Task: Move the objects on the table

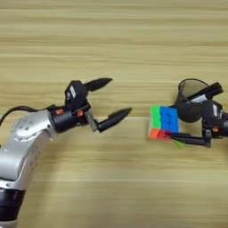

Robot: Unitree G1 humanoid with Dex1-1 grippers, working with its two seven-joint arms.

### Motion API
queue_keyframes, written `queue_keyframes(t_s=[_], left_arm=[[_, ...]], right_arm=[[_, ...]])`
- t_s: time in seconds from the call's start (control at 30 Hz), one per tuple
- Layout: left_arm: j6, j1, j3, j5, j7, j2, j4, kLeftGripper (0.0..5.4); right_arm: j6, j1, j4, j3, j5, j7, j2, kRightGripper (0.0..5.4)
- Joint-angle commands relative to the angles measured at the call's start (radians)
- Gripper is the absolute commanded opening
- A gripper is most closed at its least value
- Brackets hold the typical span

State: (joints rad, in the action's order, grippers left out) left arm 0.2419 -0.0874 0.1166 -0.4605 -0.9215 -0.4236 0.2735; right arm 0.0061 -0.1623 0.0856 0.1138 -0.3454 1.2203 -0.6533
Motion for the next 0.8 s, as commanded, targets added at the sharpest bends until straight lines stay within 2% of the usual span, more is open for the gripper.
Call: queue_keyframes(t_s=[0.03,0.27,0.5,0.8], left_arm=[[0.013,0.009,0.063,0.025,-0.051,-0.040,0.029,5.40],[0.005,-0.006,0.140,0.071,-0.077,-0.054,0.021,5.40],[-0.004,-0.014,0.166,0.092,-0.081,-0.049,0.018,5.40],[-0.019,-0.020,0.183,0.113,-0.070,-0.046,0.013,5.40]], right_arm=[[0.026,-0.024,0.036,-0.023,-0.032,0.021,-0.029,3.33],[0.059,-0.021,0.091,-0.021,-0.059,0.038,-0.045,3.33],[0.109,-0.005,0.197,-0.015,-0.101,0.045,-0.054,3.33],[0.135,0.021,0.254,-0.007,-0.118,0.047,-0.061,3.33]])
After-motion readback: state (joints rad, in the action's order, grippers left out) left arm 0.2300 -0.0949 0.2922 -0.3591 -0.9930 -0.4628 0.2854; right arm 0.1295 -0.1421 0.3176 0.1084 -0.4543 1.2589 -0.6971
